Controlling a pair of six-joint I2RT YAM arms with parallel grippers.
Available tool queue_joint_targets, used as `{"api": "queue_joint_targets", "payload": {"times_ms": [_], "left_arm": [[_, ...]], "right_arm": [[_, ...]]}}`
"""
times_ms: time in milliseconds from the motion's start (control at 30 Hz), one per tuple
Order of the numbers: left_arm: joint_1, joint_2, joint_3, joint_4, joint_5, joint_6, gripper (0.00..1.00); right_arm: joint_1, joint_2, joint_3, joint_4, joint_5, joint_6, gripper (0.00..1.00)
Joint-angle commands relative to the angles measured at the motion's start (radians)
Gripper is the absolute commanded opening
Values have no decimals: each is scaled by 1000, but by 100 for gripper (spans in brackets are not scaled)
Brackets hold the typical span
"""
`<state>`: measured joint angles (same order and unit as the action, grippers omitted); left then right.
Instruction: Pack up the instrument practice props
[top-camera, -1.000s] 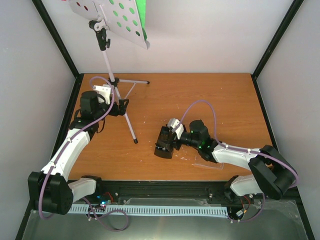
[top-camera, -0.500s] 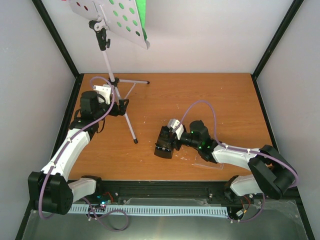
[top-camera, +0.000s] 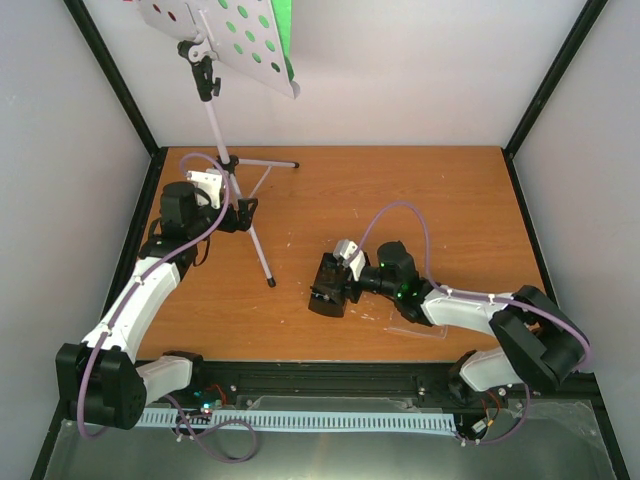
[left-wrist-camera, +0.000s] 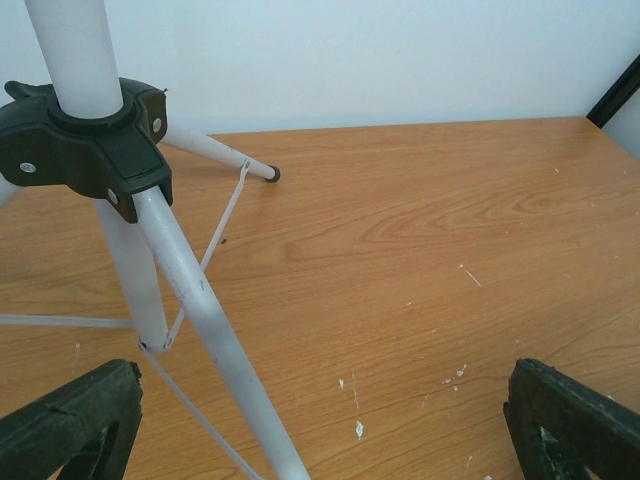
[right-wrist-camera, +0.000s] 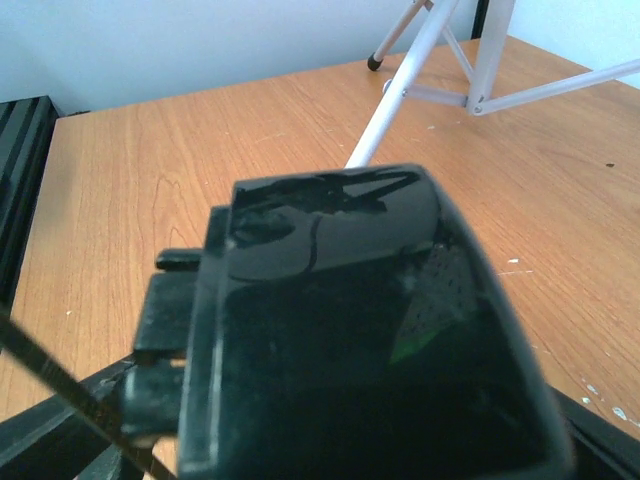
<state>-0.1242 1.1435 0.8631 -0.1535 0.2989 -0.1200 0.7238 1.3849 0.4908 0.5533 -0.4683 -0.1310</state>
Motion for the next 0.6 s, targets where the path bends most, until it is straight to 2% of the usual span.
{"api": "queue_joint_targets", "payload": {"times_ms": [0, 133, 333, 567], "left_arm": [[5, 1, 11, 26, 7, 27, 99], [5, 1, 13, 26, 9, 26, 100], [5, 2, 14, 26, 11, 28, 99], [5, 5, 13, 25, 16, 28, 100]], "right_arm": [[-1, 19, -1, 41, -34, 9, 89], [-4, 28, 0, 46, -33, 13, 90], [-9, 31, -4, 56, -28, 20, 86], [-22, 31, -24, 79, -51, 38, 75]]}}
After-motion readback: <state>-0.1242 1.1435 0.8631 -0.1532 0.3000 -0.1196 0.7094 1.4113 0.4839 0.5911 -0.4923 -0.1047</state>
